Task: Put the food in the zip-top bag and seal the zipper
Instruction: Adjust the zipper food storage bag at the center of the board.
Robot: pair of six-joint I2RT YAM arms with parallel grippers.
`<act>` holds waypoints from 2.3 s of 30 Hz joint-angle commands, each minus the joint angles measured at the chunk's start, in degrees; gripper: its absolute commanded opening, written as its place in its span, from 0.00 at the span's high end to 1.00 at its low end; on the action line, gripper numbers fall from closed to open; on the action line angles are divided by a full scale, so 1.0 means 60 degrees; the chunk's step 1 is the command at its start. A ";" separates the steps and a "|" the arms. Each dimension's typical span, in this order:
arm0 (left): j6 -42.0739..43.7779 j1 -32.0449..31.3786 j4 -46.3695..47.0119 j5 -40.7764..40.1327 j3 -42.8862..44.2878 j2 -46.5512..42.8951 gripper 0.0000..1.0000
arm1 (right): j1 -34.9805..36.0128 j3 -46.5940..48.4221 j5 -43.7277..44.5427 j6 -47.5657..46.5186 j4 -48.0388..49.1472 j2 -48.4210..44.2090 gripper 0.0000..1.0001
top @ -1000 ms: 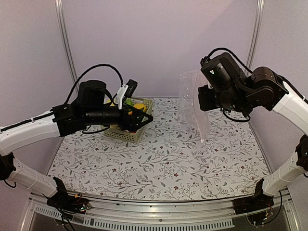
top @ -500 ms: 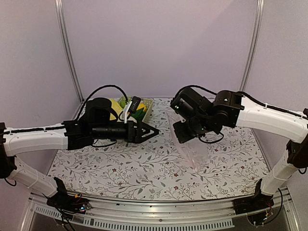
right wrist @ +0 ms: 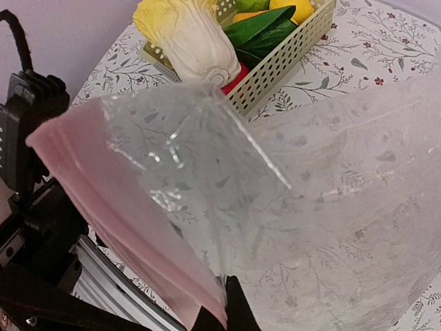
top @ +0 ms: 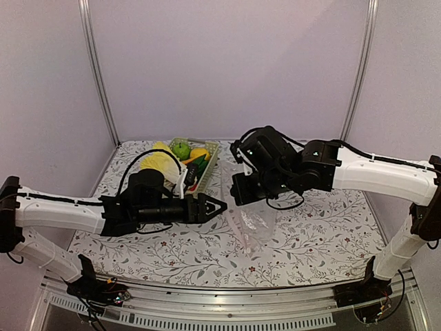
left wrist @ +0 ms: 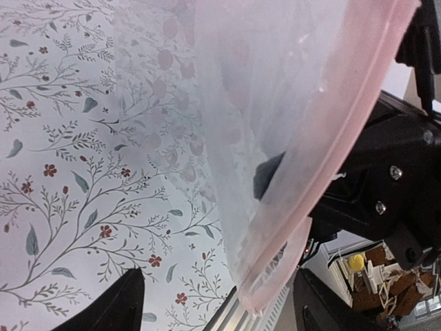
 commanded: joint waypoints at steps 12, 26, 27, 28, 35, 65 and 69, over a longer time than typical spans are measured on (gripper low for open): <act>-0.0044 -0.0800 0.0116 -0.2110 0.0494 0.0781 0.56 | -0.0051 -0.0146 -0.0303 0.0278 0.0782 -0.0096 1.00; 0.0565 -0.1071 -0.4257 -0.6128 0.2071 0.0936 0.98 | 0.0028 0.0230 -0.0204 -0.0480 -0.0352 -0.0670 1.00; 0.0631 -0.1071 -0.4460 -0.6375 0.2153 0.1000 0.99 | 0.0049 0.0277 -0.0343 -0.0575 -0.0405 -0.0734 1.00; 0.0676 -0.1071 -0.4621 -0.6606 0.2234 0.1065 0.99 | 0.0068 0.0301 -0.0509 -0.0694 -0.0454 -0.0853 1.00; 0.0811 -0.1071 -0.5067 -0.7374 0.2616 0.1475 0.98 | 0.0141 0.0325 -0.1301 -0.0888 -0.0551 -0.1564 1.00; 0.1237 -0.0595 -0.1882 -0.3137 0.1291 0.1223 0.59 | 0.0070 -0.0221 0.0348 0.0632 0.0066 0.0168 1.00; 0.1638 -0.0588 -0.2820 -0.3384 0.1075 -0.0107 0.37 | -0.0024 -0.0208 0.0404 0.0768 0.0062 0.0275 1.00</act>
